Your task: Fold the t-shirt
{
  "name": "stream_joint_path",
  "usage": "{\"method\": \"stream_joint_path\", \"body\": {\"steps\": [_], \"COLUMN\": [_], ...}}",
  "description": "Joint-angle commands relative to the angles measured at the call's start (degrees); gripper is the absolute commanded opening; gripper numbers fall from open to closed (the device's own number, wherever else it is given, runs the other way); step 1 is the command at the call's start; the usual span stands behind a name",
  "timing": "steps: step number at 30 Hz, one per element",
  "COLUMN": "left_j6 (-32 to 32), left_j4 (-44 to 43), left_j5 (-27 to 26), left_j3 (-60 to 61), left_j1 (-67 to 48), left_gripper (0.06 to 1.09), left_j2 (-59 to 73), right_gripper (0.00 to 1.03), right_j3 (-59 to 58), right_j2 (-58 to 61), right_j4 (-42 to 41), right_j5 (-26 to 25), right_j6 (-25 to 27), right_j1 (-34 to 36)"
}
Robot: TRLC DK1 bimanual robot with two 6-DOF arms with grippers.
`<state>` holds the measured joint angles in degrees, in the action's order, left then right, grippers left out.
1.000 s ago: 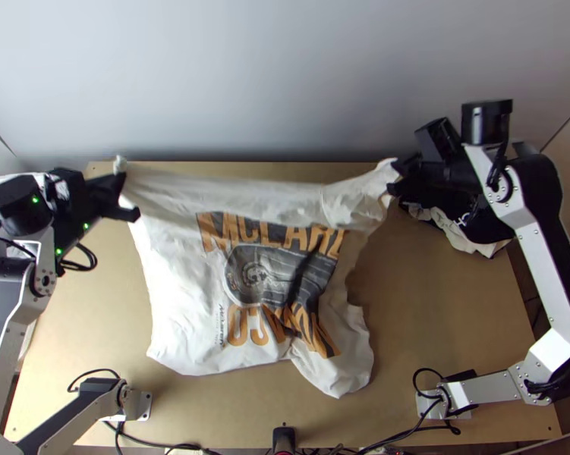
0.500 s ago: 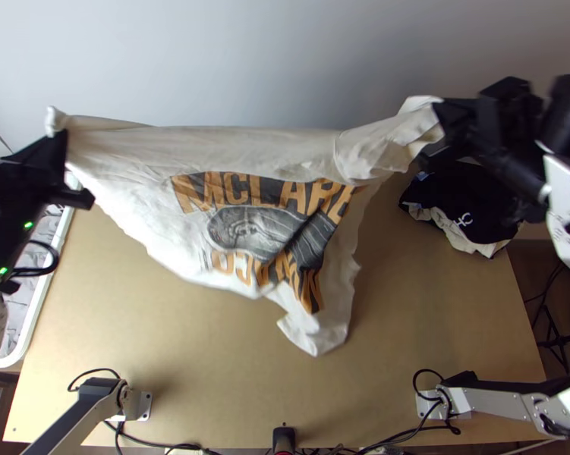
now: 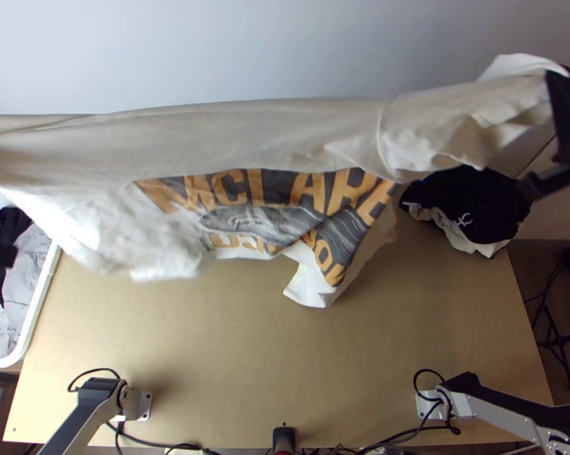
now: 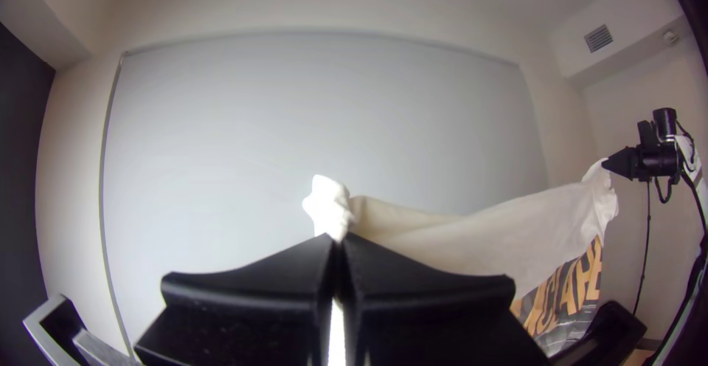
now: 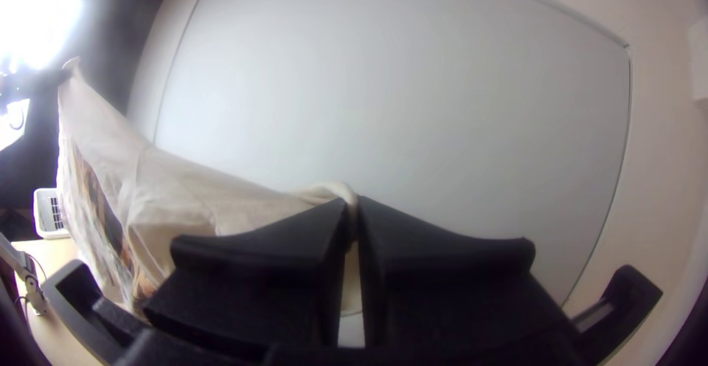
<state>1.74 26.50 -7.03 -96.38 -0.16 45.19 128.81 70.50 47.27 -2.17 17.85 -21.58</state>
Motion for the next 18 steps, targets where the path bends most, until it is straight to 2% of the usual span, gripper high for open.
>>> {"method": "stream_joint_path", "body": {"steps": [1, 8, 18], "left_j6": [0.02, 0.02, -0.24], "left_j4": [5.58, 12.96, 16.83], "left_j5": [-0.53, -1.41, -2.20], "left_j3": [-7.07, -14.36, -12.17], "left_j1": [-0.19, -0.10, 1.13], "left_gripper": [0.09, 0.09, 0.09], "left_j2": [-1.42, -3.18, -5.81], "right_gripper": [0.03, 0.03, 0.03], "right_j3": [2.41, 2.93, 0.47], "right_j2": [-4.93, -10.03, -14.43], "right_j4": [2.39, 5.47, 9.60], "right_j5": [-1.25, -1.43, -1.43], "right_j6": [0.00, -0.53, -4.05], "right_j1": [-0.04, 0.49, 2.07]}}
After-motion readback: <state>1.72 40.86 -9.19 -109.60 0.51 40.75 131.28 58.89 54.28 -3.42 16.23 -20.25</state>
